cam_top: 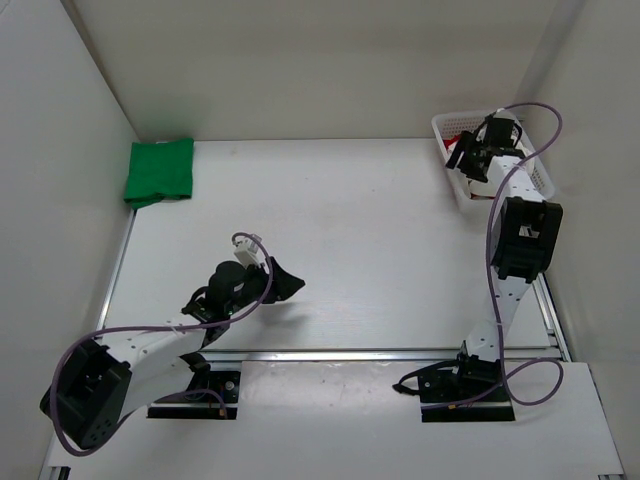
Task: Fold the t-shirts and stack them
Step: Grab crumpled tshirt from bin with the right arm
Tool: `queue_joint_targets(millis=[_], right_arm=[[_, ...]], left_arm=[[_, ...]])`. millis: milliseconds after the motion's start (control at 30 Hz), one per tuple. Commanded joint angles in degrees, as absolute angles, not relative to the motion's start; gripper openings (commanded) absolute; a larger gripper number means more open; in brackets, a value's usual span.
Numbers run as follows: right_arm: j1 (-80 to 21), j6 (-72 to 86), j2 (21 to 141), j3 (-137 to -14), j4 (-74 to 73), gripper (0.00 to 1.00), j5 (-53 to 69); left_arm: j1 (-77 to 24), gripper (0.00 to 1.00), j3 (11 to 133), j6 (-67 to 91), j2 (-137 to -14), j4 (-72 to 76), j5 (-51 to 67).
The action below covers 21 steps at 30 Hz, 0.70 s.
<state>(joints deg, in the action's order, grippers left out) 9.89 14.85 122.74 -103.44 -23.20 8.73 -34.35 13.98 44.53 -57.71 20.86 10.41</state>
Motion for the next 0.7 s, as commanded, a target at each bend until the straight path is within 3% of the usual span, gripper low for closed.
queue_joint_targets(millis=[0, 333, 467, 667], right_arm=[[11.4, 15.8, 118.1, -103.8, -17.9, 0.66, 10.4], [12.0, 18.9, 123.7, -112.1, -21.4, 0.61, 8.3], [12.0, 19.7, 126.1, -115.2, -22.8, 0.50, 7.9], [12.0, 19.3, 130.8, -120.4, -29.1, 0.56, 7.4]], left_arm=[[-35.0, 0.66, 14.7, 44.9, -57.4, 21.3, 10.8], [-33.8, 0.65, 13.6, 45.3, -55.1, 19.8, 10.8], [-34.2, 0.65, 12.7, 45.5, -55.2, 20.0, 10.5], [-33.0, 0.65, 12.7, 45.4, -54.2, 20.3, 11.0]])
